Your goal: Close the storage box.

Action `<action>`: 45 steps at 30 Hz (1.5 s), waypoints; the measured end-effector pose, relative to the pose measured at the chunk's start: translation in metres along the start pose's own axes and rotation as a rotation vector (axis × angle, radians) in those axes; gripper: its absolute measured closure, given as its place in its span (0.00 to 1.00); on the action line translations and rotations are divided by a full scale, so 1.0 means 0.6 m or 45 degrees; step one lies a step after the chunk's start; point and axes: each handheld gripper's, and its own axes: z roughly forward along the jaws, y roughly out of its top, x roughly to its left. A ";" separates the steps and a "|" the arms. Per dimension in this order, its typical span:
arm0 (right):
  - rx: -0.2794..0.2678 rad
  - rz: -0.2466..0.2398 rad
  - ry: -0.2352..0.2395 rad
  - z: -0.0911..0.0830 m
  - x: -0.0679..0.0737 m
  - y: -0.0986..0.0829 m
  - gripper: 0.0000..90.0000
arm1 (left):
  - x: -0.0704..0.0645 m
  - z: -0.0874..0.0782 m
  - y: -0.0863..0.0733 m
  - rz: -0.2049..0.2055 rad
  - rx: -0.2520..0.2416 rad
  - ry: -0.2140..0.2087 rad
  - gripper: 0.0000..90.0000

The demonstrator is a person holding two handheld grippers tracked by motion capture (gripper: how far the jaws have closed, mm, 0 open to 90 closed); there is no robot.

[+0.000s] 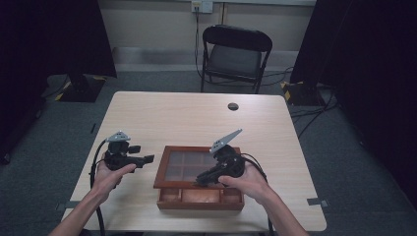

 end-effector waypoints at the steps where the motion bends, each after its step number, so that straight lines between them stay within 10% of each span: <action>1: 0.013 -0.005 -0.010 0.002 0.001 -0.001 0.91 | 0.000 0.000 0.000 0.002 0.001 0.002 0.23; 26: 0.189 -0.018 -0.065 0.082 0.002 -0.049 0.92 | -0.001 0.007 0.000 0.004 0.028 0.010 0.23; 30: 0.139 -0.017 -0.040 0.083 -0.004 -0.055 0.91 | 0.002 0.008 -0.001 0.002 0.040 0.010 0.23; 34: 0.062 -0.002 -0.067 0.076 -0.005 -0.057 0.69 | 0.000 0.009 -0.003 -0.006 0.061 -0.003 0.23; 45: -0.245 0.159 -0.400 -0.019 -0.027 -0.055 0.21 | -0.013 0.007 0.004 0.051 0.101 -0.007 0.23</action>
